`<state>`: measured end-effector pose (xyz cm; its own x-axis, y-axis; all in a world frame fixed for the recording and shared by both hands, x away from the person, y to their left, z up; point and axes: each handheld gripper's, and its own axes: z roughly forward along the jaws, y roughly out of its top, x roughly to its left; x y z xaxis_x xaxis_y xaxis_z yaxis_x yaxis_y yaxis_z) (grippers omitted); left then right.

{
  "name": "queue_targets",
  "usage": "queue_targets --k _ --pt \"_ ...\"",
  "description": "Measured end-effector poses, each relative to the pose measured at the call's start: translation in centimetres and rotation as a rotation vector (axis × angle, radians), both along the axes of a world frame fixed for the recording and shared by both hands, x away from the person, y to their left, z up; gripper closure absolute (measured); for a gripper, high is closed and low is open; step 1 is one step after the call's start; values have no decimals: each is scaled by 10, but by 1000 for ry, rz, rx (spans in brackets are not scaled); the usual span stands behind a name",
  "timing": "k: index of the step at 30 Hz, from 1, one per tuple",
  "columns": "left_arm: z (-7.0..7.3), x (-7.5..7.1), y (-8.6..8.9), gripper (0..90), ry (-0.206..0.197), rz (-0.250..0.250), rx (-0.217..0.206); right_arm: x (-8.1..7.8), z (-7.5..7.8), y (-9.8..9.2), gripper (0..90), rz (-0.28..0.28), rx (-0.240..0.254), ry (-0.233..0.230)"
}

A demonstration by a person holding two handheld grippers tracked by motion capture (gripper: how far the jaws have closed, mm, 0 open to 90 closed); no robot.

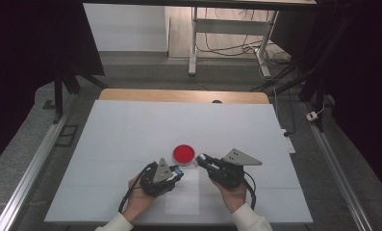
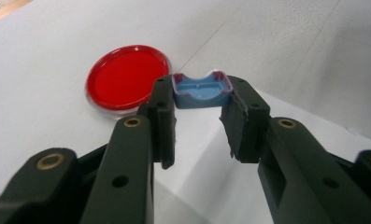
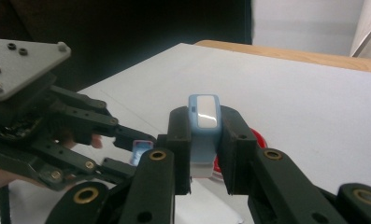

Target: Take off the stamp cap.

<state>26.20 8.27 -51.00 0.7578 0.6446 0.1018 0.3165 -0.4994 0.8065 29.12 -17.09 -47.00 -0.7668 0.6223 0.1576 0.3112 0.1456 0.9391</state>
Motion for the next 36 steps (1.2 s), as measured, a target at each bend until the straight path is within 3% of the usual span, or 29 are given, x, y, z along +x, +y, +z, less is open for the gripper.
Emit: queue_targets --k 7,15,24,36 --pt "-1 0 13 654 14 26 -9 1 1 -2 752 1 -7 -11" --pt "4 -7 34 654 22 43 -50 2 3 -4 752 -1 -15 -22" --pt "7 -21 71 653 36 85 -92 4 4 -8 751 -3 -28 -29" --pt "3 -46 119 653 33 176 -108 6 6 -8 751 19 -59 -33"
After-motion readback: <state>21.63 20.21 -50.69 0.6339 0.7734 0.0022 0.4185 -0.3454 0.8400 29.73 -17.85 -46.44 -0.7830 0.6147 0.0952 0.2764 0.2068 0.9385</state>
